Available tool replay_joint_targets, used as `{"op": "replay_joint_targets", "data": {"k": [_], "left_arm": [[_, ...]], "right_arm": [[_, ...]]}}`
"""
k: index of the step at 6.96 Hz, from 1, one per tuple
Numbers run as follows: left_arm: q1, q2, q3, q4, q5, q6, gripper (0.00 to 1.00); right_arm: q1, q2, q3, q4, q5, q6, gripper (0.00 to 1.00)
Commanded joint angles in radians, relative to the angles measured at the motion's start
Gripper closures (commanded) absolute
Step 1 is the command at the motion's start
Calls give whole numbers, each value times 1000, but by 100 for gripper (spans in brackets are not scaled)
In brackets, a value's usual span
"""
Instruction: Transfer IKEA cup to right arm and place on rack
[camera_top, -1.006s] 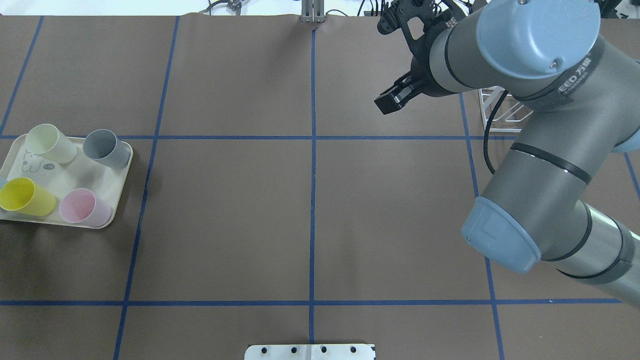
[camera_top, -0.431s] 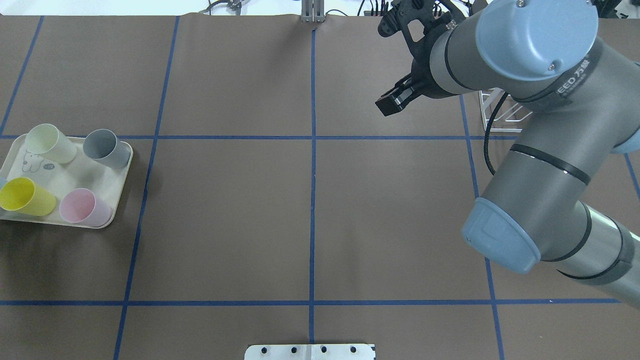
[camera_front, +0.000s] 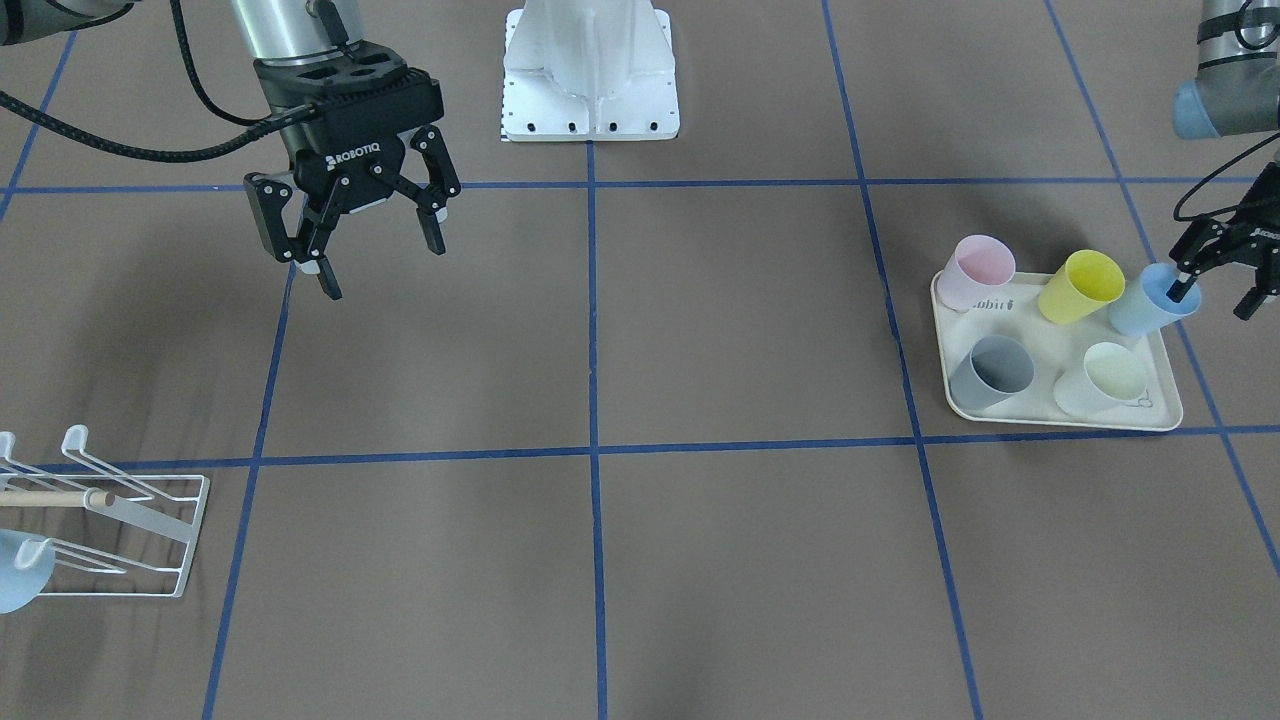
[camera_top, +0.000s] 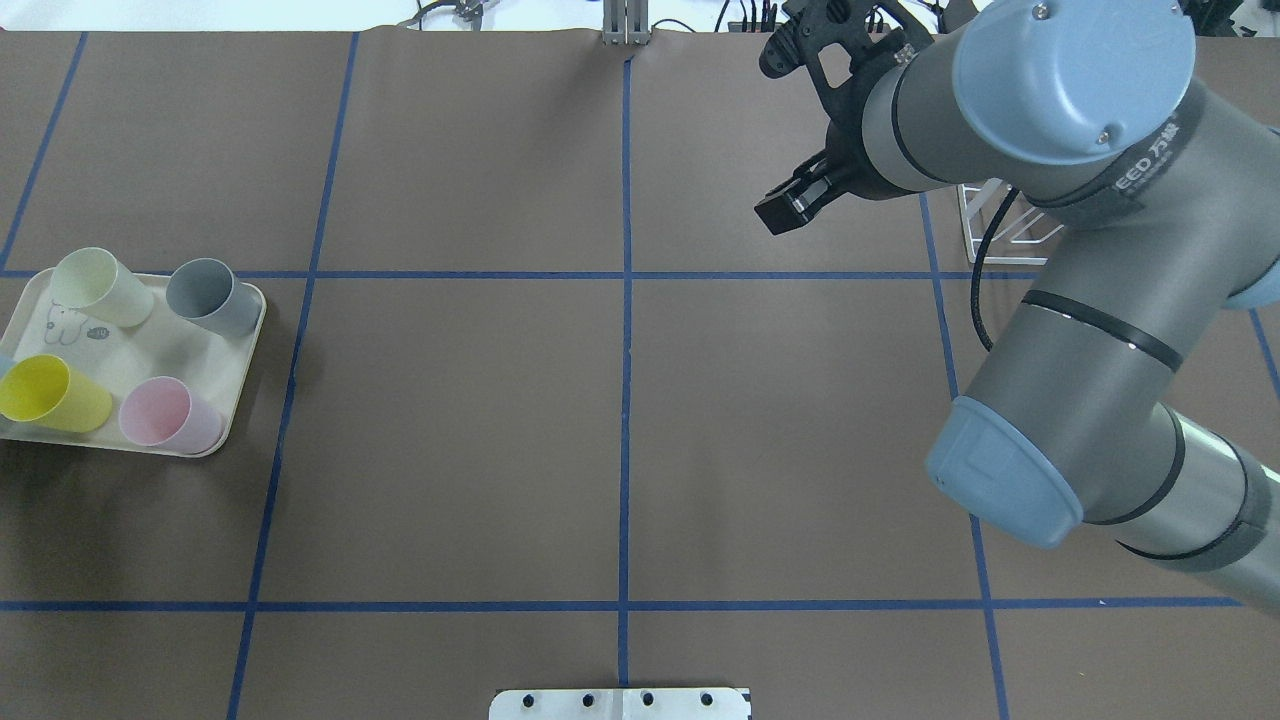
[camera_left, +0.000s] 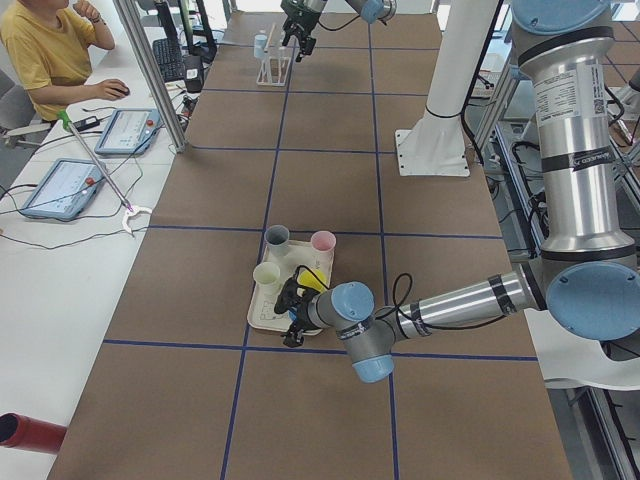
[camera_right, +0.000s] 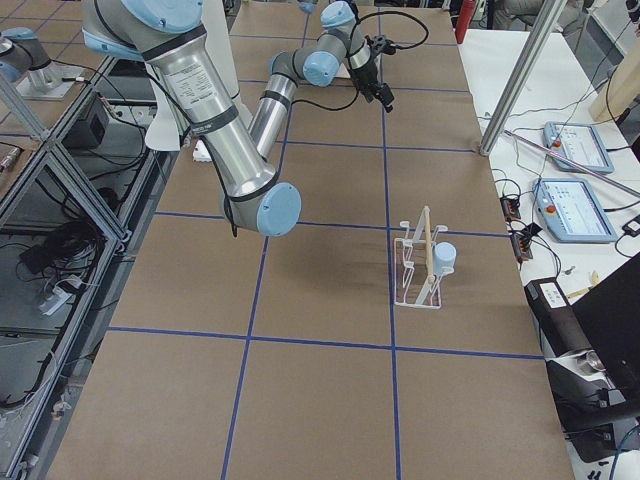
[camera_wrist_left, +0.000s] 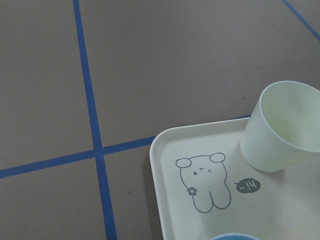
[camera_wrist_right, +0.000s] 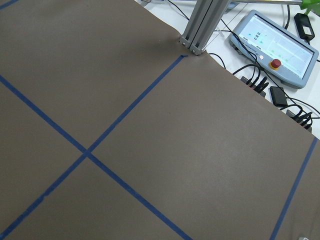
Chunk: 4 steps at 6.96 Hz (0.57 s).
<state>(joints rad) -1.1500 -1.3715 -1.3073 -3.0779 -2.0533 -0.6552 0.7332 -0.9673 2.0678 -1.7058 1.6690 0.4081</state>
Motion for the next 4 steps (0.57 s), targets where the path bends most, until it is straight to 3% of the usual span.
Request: {"op": "replay_joint_targets", "data": {"k": [1, 4], "left_arm": [[21, 5, 5, -13, 1, 11, 46], [26, 5, 5, -15, 1, 12, 67]], "right_arm": [[0, -2, -2, 0, 0, 0, 0], [0, -1, -5, 0, 0, 0, 0]]}}
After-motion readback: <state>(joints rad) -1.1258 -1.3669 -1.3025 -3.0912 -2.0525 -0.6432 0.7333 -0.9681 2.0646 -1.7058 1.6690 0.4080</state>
